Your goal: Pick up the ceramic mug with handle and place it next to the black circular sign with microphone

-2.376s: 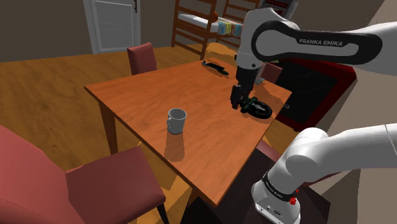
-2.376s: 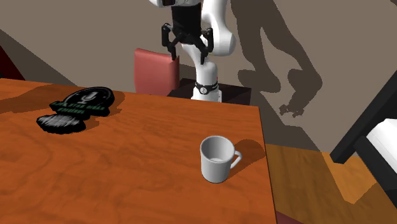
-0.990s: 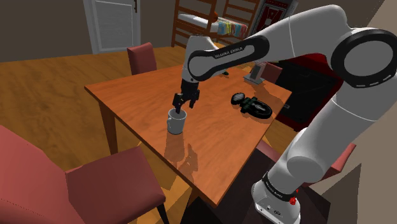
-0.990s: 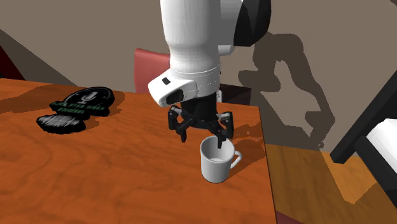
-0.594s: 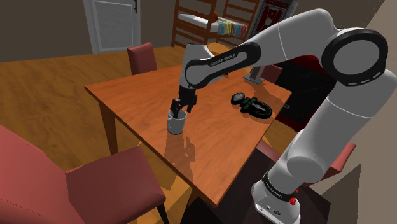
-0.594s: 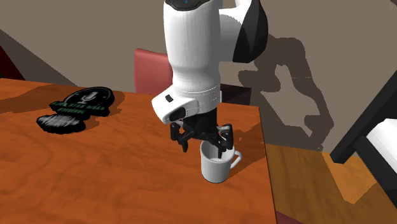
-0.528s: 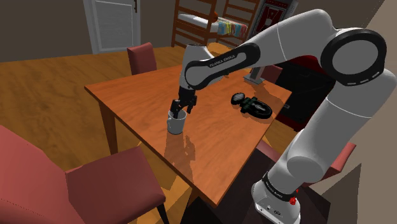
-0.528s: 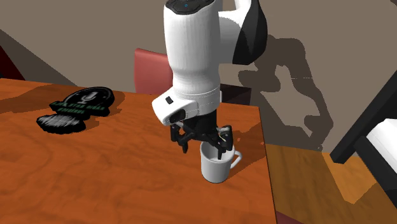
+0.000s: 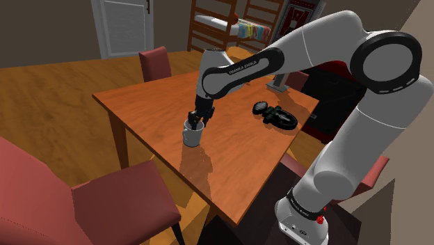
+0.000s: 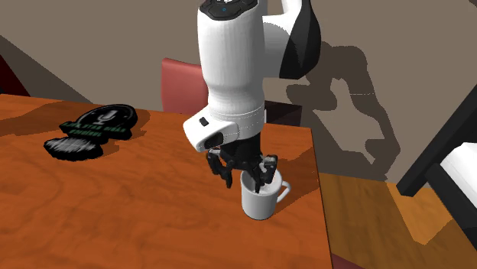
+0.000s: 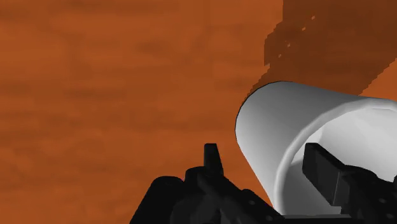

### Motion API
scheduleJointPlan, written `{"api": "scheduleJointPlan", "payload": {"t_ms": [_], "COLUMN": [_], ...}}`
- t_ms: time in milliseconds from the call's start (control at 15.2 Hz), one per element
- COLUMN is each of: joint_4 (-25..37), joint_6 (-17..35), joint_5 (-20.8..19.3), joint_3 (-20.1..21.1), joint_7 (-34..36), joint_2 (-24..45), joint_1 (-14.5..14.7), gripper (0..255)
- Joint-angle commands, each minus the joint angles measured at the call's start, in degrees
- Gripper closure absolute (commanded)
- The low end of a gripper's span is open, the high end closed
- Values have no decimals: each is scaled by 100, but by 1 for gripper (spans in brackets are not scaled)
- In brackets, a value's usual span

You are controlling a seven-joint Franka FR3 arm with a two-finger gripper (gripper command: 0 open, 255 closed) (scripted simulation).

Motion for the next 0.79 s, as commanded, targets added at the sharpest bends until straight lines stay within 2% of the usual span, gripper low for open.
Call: {"api": "scheduleJointPlan", "payload": {"t_ms": [0,528,726], "joint_4": [0,0,94], "joint_6": [0,1,-226], "joint_5": [0,0,10], "joint_3": [0,0,-2], "joint_7": [0,0,2], "joint_2": [0,0,-133], "joint_1": [0,0,-4], "gripper": [255,255,255]}}
